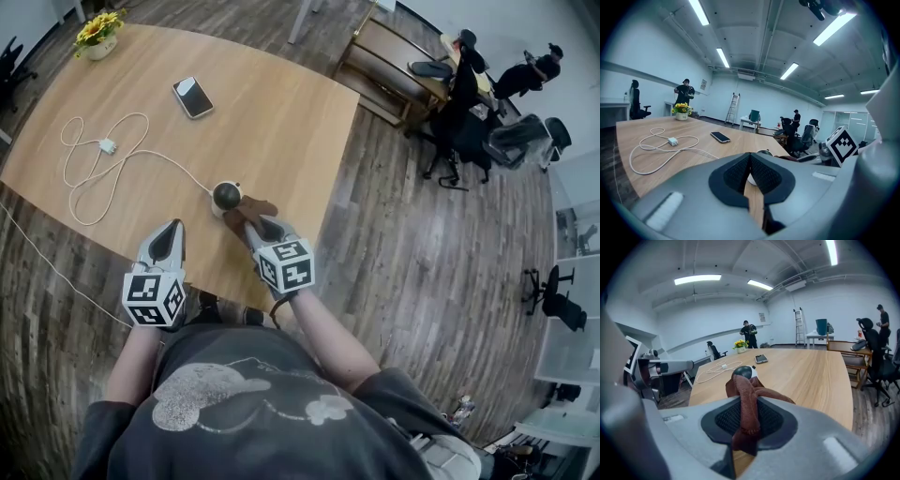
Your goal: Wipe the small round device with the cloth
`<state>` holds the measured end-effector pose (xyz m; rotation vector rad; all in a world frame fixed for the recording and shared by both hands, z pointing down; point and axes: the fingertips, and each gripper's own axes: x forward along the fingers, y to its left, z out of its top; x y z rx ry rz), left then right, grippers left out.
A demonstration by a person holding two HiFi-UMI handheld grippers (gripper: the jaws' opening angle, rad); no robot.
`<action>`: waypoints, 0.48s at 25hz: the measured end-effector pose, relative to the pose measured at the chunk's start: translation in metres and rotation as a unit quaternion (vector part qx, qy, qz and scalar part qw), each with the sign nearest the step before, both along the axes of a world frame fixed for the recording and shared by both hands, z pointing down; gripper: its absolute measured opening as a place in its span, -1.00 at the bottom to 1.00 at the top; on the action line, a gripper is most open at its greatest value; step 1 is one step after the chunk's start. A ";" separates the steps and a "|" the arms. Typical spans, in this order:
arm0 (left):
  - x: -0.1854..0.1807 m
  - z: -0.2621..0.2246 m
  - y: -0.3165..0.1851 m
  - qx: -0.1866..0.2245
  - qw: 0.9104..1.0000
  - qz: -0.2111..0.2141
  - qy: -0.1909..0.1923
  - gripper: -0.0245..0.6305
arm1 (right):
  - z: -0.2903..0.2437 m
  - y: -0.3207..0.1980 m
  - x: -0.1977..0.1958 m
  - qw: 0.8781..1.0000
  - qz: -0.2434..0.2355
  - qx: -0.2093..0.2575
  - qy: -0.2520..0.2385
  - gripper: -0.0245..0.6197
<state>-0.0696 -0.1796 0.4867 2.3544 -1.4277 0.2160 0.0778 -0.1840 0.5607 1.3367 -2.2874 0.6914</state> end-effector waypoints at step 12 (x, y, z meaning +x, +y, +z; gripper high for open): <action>0.000 0.005 -0.014 -0.006 1.000 0.006 0.010 -0.87 | 0.017 0.005 0.004 1.000 0.008 -0.015 0.017 -0.72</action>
